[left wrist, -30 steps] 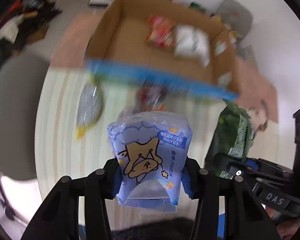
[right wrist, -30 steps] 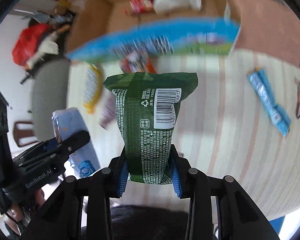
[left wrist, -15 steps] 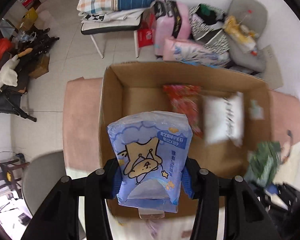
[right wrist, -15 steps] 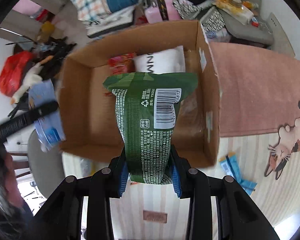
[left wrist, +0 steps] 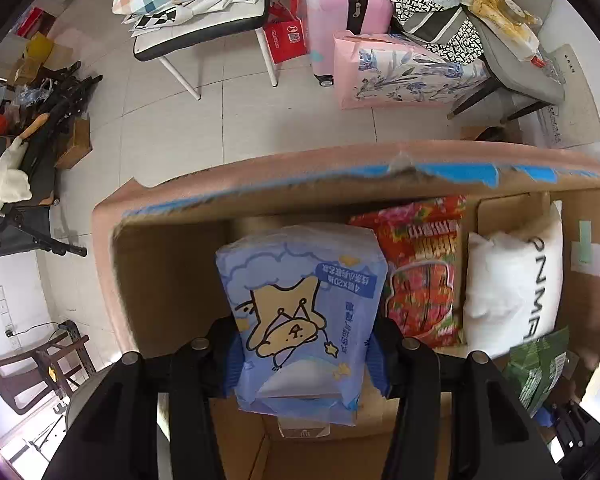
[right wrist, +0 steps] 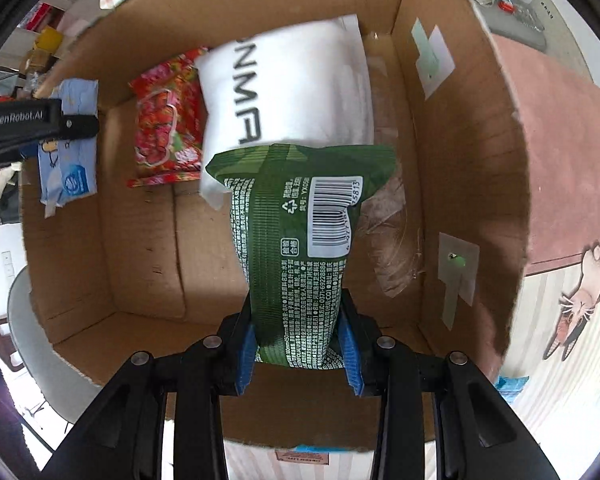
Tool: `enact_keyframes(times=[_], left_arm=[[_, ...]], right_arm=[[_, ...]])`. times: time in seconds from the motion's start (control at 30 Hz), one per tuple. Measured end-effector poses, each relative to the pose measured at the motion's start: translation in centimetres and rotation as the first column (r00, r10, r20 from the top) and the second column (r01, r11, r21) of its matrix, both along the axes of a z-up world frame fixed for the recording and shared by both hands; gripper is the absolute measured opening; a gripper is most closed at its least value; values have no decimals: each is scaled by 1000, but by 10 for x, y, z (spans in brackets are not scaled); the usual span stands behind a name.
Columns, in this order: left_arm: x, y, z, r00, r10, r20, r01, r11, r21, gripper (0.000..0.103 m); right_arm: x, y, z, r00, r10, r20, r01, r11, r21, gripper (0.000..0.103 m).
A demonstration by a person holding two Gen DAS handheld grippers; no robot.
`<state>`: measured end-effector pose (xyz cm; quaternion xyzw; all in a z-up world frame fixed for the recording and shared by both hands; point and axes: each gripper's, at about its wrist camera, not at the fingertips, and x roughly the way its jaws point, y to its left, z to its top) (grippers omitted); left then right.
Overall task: Organize soft objects
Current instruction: 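Lower both packs into the box and open both tools, then grasp the glitter sponge with the left tool while the right tool grasps the orange panda bag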
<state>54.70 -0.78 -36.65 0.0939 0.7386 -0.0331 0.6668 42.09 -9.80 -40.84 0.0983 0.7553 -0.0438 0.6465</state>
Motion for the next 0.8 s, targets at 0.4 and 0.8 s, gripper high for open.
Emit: enact_keyframes(times=[0.4,0.8], left_arm=[[2,7,21,999,39,-6,-39,996,-74,98],[-53,10,105,985,55,166,-25,983,-181,101]], right_arm=[[18,-3,-5,999,-20,-29,20,1000,17,80],[15,8,62,991,29,133,-21,998,-56,103]])
